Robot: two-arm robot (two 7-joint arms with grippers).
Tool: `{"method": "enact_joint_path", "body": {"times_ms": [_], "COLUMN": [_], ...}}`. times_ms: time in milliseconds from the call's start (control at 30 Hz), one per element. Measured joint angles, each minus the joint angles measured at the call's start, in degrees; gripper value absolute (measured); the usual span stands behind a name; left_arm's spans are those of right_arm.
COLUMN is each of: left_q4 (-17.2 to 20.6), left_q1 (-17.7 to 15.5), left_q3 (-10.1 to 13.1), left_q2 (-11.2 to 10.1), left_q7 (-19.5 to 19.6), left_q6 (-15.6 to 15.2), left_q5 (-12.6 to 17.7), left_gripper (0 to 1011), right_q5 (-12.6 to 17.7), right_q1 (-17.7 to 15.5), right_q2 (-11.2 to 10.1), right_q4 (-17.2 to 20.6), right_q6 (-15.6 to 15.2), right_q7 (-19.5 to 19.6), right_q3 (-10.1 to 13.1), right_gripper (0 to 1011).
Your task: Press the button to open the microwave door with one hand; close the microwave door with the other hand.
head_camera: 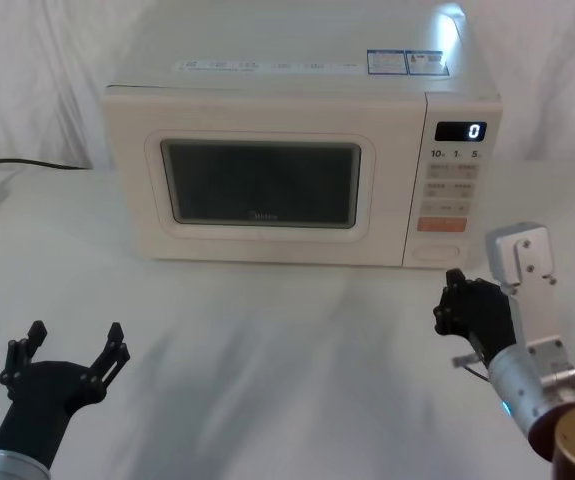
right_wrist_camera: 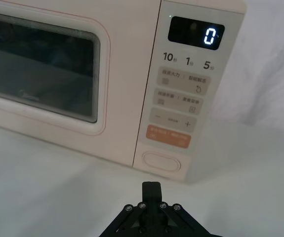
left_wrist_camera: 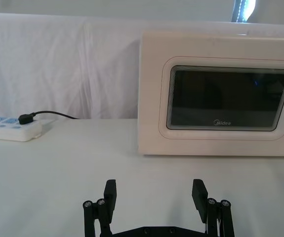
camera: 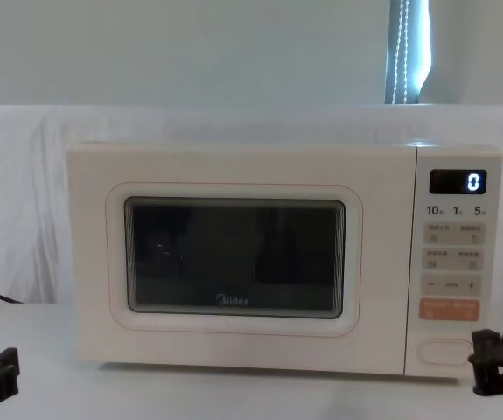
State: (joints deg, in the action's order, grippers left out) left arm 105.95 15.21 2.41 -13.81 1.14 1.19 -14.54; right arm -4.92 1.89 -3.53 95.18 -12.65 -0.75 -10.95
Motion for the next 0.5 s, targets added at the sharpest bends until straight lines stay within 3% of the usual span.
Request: {"method": "enact_joint_path", "body": {"times_ms": [500], "left_q4": [0.00], "left_q1": [0.00], "left_q3": [0.00], "left_q2": [0.00], "left_q7": [0.00], "left_q6": [0.00], "left_q5": [0.00], "left_gripper": [1005], "right_q5": [-1.42], "right_q1": [6.25], "right_q2": [3.29], "right_q4": [-8.23], "right_q6": [-1.22], "right_q7": [-1.29], "right_q3": [1.42], "right_gripper": [0]}}
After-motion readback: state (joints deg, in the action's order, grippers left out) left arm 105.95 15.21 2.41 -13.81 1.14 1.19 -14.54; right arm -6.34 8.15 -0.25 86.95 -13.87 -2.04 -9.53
